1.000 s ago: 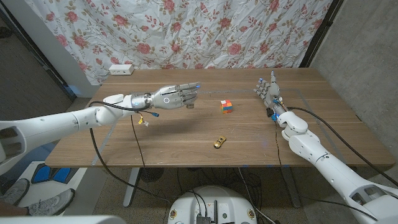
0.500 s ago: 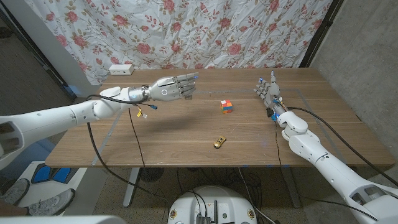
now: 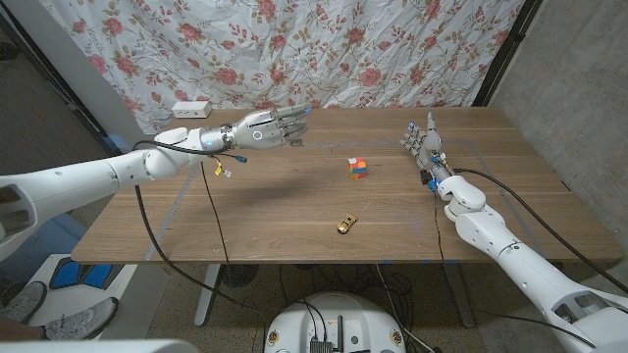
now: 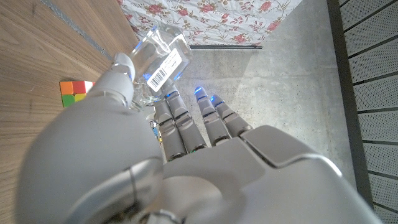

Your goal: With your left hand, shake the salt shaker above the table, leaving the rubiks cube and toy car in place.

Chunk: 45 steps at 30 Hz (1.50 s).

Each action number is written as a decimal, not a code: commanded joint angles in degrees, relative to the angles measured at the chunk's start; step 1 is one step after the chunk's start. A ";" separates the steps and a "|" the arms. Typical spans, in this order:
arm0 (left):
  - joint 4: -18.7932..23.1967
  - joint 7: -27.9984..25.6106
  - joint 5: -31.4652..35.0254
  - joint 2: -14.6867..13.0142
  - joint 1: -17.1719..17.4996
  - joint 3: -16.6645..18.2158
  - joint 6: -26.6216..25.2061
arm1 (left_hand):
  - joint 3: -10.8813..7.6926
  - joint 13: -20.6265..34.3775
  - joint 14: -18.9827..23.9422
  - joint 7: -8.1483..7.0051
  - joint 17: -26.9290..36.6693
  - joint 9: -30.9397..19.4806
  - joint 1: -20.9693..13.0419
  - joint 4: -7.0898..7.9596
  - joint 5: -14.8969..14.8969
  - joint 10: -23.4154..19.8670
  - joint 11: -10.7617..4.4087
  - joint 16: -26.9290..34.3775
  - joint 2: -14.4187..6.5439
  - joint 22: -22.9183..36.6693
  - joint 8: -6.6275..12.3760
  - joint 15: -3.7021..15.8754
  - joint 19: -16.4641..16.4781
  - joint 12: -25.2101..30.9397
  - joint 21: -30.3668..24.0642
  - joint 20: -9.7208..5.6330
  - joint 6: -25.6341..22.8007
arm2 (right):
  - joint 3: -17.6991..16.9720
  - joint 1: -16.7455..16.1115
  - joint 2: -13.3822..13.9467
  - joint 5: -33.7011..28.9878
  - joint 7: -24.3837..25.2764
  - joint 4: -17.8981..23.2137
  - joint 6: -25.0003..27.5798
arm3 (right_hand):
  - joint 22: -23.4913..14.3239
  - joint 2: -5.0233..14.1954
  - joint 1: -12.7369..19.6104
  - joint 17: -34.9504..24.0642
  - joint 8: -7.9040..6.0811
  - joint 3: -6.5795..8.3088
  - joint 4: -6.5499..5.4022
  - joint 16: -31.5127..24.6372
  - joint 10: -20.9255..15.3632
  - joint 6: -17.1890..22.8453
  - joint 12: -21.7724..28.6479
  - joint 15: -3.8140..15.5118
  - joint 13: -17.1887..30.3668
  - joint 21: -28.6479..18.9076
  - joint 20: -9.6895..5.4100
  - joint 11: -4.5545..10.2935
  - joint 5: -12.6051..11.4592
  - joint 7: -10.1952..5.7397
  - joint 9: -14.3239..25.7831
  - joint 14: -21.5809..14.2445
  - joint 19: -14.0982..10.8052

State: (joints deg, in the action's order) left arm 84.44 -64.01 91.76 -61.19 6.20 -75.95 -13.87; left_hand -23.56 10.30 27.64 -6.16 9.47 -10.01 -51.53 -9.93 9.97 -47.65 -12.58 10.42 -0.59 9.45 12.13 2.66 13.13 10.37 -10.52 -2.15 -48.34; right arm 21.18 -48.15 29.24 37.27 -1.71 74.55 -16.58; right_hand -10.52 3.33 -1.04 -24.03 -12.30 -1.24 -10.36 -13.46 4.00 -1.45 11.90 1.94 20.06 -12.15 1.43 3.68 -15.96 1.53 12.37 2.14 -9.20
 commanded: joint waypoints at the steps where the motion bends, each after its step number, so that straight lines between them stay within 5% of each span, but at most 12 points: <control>1: 0.43 0.01 0.71 -0.15 -2.27 -3.89 0.91 | 0.08 0.28 -0.18 -3.98 0.08 -1.39 -0.66 0.22 0.38 0.19 -0.21 -0.24 -1.16 0.08 0.43 8.83 -0.11 0.19 -0.03 -1.90 -4.71 | 0.01 0.01 0.00 0.00 0.00 0.00 0.00 | -0.30 5.84 -0.02 -0.29 -0.20 -0.08 -0.31 -0.22 0.32 -0.01 0.41 1.97 0.21 -0.36 -0.09 0.05 -0.42 0.50 0.20 0.37 -0.38; 45: 1.76 0.01 0.64 1.13 -0.07 -8.47 4.11 | 0.31 0.29 -0.31 -3.94 0.06 -1.39 -1.16 0.08 0.44 0.27 -0.22 -0.21 -1.37 0.07 0.47 8.76 0.00 0.29 -0.10 -1.87 -4.80 | 0.00 0.00 0.01 0.00 0.02 0.03 0.02 | -0.30 5.85 -0.02 -0.29 -0.19 -0.08 -0.32 -0.23 0.33 -0.03 0.41 2.09 0.21 -0.36 -0.09 -0.04 -0.43 0.42 0.20 0.34 -0.37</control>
State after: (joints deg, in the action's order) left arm 85.63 -63.99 92.58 -60.00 5.00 -83.88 -10.65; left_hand -23.24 10.30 27.53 -6.16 9.33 -10.02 -51.53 -10.24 10.18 -47.45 -12.59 10.42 -0.70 9.34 12.13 2.77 13.13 10.37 -10.52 -2.15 -48.34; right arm 21.19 -48.15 29.25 37.26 -1.70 74.55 -16.59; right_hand -10.52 3.33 -1.04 -24.03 -12.30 -1.24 -10.36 -13.46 4.00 -1.45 11.90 1.94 20.06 -12.16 1.43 3.68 -15.96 1.53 12.37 2.14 -9.19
